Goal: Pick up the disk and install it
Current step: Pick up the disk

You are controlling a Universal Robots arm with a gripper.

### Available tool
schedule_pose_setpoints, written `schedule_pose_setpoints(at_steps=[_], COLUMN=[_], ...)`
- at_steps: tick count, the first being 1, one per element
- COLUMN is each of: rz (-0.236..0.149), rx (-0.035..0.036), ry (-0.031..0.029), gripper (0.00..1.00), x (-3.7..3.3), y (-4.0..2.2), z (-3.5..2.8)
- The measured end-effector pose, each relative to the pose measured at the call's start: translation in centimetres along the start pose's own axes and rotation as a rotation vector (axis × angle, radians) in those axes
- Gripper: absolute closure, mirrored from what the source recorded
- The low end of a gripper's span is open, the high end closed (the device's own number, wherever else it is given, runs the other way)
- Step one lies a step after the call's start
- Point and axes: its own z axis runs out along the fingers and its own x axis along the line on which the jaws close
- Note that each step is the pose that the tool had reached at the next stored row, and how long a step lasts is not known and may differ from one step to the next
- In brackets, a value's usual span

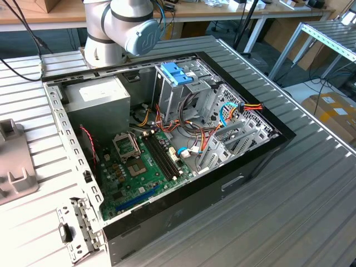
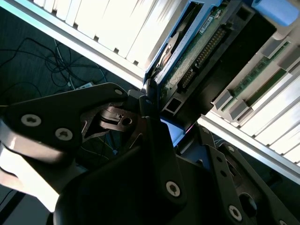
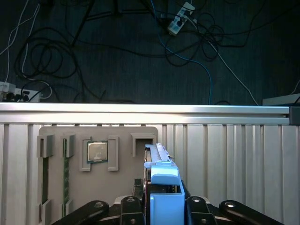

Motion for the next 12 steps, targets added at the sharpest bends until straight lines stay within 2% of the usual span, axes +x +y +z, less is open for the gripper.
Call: schedule_pose_setpoints(at_steps=[12], rz=[0.000], rx=[0.0000], ry=[0.0000], gripper=[0.63], x=[-0.02], y=[0.01], z=[-0.30])
